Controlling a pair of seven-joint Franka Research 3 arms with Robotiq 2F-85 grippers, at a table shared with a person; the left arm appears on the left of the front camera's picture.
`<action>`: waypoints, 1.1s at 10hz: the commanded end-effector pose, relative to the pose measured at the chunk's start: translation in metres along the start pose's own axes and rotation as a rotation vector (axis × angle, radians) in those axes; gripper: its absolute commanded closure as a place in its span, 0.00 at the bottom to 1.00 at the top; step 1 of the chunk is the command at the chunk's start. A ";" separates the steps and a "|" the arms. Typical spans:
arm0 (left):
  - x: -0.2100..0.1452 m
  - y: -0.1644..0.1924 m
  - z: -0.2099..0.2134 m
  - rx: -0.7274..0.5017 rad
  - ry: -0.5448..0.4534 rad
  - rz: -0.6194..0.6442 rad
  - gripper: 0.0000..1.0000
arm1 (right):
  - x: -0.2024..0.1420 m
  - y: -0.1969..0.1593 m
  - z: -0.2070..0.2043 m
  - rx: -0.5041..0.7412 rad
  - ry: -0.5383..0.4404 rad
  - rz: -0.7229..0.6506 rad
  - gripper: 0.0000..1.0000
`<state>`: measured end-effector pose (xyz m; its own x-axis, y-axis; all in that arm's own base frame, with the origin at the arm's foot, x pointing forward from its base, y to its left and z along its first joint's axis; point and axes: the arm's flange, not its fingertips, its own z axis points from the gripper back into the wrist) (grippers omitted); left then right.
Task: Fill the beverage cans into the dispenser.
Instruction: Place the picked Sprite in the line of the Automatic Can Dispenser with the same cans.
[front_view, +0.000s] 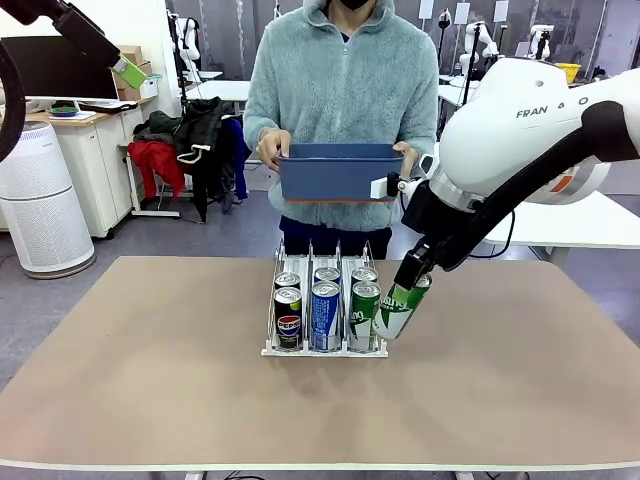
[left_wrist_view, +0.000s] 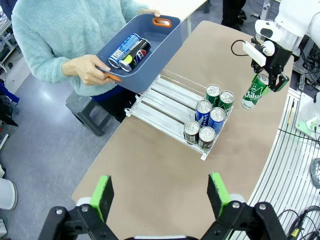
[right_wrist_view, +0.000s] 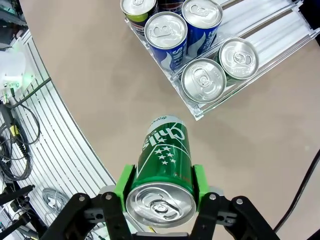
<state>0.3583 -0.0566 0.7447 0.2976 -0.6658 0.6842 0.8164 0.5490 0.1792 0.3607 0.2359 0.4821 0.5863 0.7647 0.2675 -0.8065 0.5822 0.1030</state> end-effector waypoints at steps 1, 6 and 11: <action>0.000 0.001 -0.001 0.002 -0.008 -0.001 0.00 | 0.000 -0.001 0.007 -0.014 -0.012 -0.004 0.41; 0.000 0.001 -0.001 0.002 -0.008 -0.001 0.00 | 0.004 0.001 -0.008 -0.076 -0.001 0.008 0.41; 0.000 0.001 -0.001 0.002 -0.008 -0.001 0.00 | 0.010 0.012 -0.027 -0.045 -0.027 0.063 0.41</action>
<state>0.3584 -0.0565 0.7447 0.2977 -0.6657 0.6842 0.8162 0.5492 0.1792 0.3620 0.2506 0.4660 0.5442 0.7944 0.2696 -0.8319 0.5526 0.0509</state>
